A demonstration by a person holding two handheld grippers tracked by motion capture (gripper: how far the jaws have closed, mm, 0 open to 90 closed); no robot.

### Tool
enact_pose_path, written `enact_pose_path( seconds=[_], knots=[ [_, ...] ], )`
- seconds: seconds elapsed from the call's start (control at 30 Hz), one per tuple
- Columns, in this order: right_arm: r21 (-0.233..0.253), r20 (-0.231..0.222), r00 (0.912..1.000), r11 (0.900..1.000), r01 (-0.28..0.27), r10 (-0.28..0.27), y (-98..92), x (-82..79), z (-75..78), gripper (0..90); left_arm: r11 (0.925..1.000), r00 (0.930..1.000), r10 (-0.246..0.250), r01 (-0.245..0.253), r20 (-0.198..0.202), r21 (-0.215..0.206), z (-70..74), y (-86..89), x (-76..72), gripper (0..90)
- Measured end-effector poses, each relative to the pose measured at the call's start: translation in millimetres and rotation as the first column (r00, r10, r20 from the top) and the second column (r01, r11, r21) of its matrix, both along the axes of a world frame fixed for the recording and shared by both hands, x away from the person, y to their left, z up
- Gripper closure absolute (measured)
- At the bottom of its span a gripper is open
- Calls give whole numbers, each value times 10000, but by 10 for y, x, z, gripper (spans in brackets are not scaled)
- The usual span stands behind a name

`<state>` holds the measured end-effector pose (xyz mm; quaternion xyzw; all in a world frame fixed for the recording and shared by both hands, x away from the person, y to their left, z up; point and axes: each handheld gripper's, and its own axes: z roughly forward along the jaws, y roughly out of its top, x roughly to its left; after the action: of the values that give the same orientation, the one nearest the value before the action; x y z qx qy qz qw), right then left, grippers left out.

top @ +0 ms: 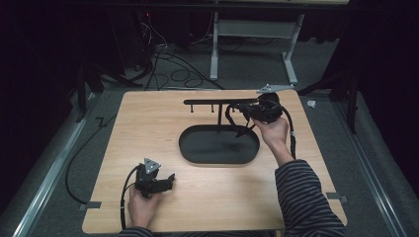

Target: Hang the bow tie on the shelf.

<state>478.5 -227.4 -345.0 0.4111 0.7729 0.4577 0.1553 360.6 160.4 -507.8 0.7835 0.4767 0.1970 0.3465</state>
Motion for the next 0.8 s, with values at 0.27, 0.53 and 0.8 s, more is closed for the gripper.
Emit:
enact_pose_path(
  seconds=[0.27, 0.53, 0.8],
  knots=[
    [-274, -16, 9997, 9993, 235, -236, 34, 22, -16, 842, 10000, 10000, 35, -35, 2, -10, 0, 1, 1, 182],
    [-234, 107, 9996, 9994, 251, -248, 26, -1, 5, 839, 10000, 10000, 53, -53, 11, -28, -1, -1, 0, 182],
    [-225, 322, 9992, 9995, 223, -216, -17, -80, 70, 828, 10000, 10000, 49, -49, 9, -22, -1, 0, 1, 182]
  ],
)
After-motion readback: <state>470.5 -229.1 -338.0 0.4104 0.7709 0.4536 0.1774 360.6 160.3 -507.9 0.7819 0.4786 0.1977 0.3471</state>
